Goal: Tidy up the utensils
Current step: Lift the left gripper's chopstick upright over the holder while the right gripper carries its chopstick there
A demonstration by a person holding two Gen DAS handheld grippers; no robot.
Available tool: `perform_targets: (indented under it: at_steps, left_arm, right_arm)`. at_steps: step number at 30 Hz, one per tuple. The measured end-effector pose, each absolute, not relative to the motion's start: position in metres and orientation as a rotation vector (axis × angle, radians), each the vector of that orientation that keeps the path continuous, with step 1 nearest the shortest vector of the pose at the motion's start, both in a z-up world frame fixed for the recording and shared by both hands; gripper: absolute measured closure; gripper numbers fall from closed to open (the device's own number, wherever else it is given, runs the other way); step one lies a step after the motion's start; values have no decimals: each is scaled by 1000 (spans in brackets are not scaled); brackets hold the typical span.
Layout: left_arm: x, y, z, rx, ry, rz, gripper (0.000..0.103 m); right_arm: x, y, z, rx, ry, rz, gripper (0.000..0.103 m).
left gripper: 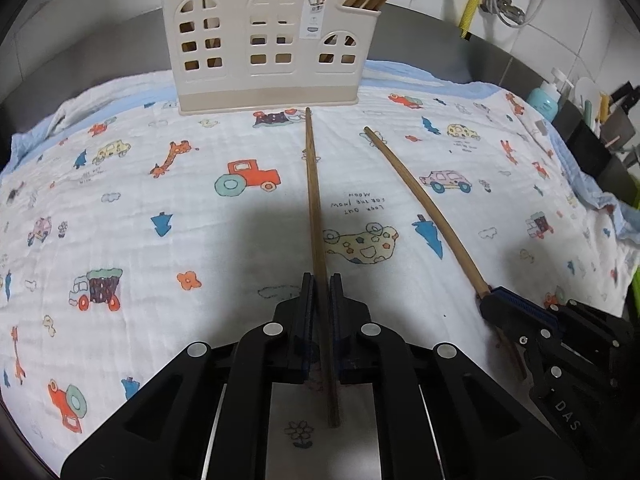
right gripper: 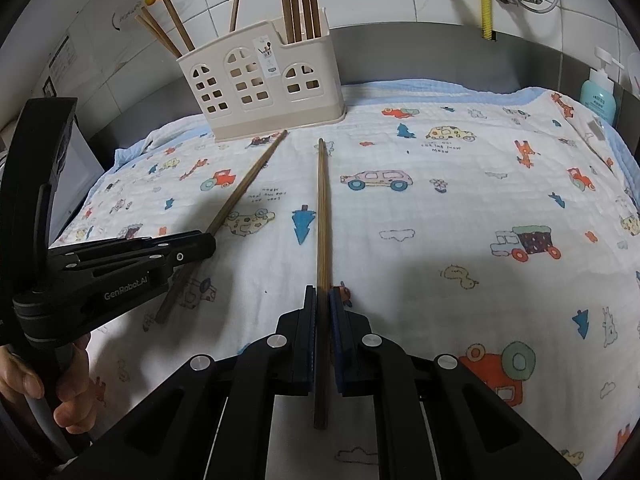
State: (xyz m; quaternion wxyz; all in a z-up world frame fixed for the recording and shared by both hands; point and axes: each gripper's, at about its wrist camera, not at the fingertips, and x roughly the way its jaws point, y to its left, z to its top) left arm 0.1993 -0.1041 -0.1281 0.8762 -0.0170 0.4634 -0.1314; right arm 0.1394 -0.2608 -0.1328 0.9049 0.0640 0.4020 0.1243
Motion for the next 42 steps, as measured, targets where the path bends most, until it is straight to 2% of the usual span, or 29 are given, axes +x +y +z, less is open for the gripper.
perform_targets:
  at_steps: [8,18,42]
  left_arm:
    - [182,-93,-96,-60,876,-341,98]
    - [164,-79,-40,-59,727,-402,98]
    - [211,-39,46,-30,592,-395,98]
  right_arm:
    - [128,-256,-95,84,735,270,96]
    - [123,-248,-17,38,571,332,96]
    - [219,-228,150,-64,403,406,96]
